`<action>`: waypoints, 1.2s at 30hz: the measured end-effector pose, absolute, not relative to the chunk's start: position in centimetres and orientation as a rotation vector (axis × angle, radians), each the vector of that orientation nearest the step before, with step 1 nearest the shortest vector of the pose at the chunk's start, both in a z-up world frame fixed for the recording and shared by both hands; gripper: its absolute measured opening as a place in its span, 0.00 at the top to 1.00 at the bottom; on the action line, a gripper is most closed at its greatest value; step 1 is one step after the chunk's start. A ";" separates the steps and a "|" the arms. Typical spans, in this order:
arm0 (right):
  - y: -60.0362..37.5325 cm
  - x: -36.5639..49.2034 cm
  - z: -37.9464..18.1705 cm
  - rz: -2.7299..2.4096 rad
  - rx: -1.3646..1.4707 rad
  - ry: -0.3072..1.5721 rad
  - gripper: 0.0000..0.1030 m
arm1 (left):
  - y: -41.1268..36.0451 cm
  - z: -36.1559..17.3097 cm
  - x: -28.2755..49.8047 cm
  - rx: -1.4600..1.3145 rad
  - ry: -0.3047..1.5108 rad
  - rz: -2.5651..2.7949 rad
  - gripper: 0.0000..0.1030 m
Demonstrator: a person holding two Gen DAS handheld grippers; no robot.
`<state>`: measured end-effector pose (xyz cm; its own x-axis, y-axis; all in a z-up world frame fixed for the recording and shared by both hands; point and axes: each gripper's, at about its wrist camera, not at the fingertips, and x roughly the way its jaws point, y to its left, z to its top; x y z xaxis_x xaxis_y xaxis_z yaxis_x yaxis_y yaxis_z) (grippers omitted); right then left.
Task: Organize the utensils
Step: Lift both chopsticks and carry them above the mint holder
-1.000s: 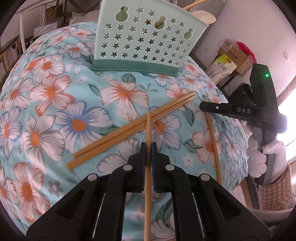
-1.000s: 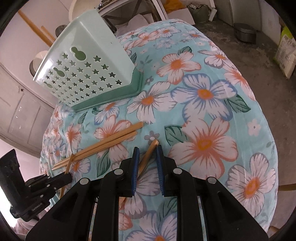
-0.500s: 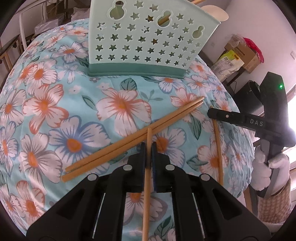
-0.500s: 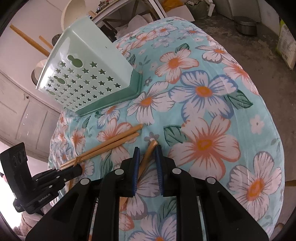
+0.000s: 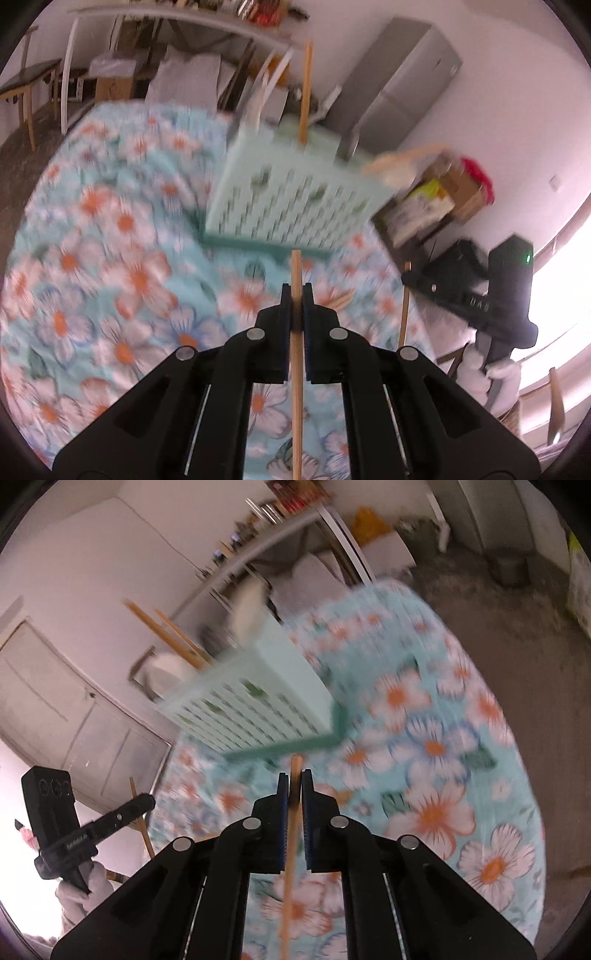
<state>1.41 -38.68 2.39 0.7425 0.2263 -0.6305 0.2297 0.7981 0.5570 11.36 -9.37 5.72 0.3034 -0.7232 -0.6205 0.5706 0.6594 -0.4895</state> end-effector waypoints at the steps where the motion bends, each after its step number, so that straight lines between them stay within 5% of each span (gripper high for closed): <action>1: -38.6 1.2 3.5 0.002 0.648 0.721 0.94 | -9.0 6.6 11.5 -0.201 0.900 -0.867 0.95; 18: -37.9 -1.7 14.0 0.103 0.566 0.435 0.94 | -9.2 23.4 13.6 -0.292 0.325 -0.872 0.95; 36: -37.0 0.3 22.1 0.213 0.437 0.262 0.94 | -16.8 18.9 18.8 -0.172 0.266 -0.757 0.95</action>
